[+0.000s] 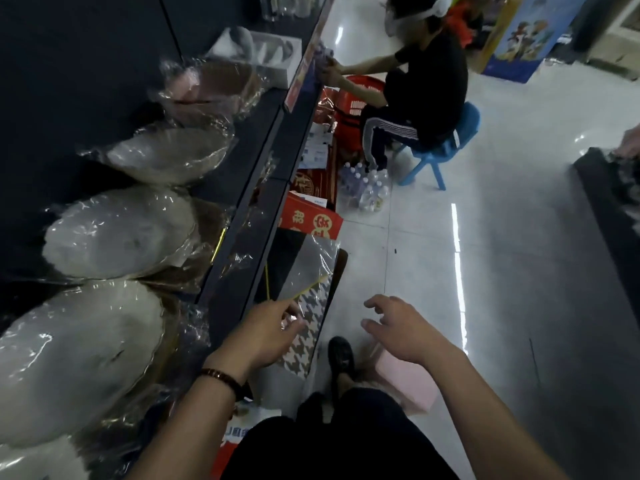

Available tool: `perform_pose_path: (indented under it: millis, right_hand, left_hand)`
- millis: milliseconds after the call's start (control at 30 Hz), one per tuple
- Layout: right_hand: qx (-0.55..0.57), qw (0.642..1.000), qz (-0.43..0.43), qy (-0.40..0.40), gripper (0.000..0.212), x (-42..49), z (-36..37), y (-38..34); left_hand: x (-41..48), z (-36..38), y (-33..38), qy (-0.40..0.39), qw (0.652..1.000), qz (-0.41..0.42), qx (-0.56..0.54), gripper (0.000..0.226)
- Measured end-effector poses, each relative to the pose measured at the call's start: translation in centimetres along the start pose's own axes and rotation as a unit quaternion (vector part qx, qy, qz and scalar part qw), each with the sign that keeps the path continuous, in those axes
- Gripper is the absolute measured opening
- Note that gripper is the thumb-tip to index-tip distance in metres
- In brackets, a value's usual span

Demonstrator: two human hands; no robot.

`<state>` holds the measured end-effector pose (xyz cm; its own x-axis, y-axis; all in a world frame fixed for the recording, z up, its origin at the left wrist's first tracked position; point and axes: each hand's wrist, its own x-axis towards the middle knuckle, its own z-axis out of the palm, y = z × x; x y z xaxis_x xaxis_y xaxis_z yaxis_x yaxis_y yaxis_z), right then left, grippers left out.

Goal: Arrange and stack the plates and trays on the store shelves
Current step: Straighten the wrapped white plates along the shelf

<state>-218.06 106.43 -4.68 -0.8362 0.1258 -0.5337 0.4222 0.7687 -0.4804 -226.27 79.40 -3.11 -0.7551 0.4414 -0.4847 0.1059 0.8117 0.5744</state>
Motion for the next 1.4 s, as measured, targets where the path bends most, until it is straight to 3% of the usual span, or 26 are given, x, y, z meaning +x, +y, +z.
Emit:
perform_pose_path:
  millis: [333,500,833,1200,1400]
  right_hand:
    - [-0.102,0.98,-0.152,-0.076,0.049,15.9,-8.8,-6.2]
    - [-0.161,0.959,-0.205,-0.112,0.053,21.6,-13.1,-9.0]
    - [-0.166,0.933,-0.297,-0.116,0.053,21.7,-13.2,-14.2]
    - [-0.142,0.92,-0.365,-0.034,0.036,23.9,-16.1,-20.4]
    - [-0.113,0.907,-0.401,-0.054,0.048,28.8,-14.7,-26.1]
  left_hand:
    - [9.0,-5.7,0.6,0.097,0.989,-0.101,-0.043,0.027]
    - [12.6,-8.3,2.6,0.153,0.978,-0.139,-0.032,0.011]
    - [9.7,-10.1,2.6,0.224,0.956,-0.154,-0.106,0.02]
    - [8.0,-12.7,2.6,0.344,0.907,-0.158,-0.185,0.016]
    - [8.1,-14.1,2.7,0.422,0.848,-0.196,-0.253,0.007]
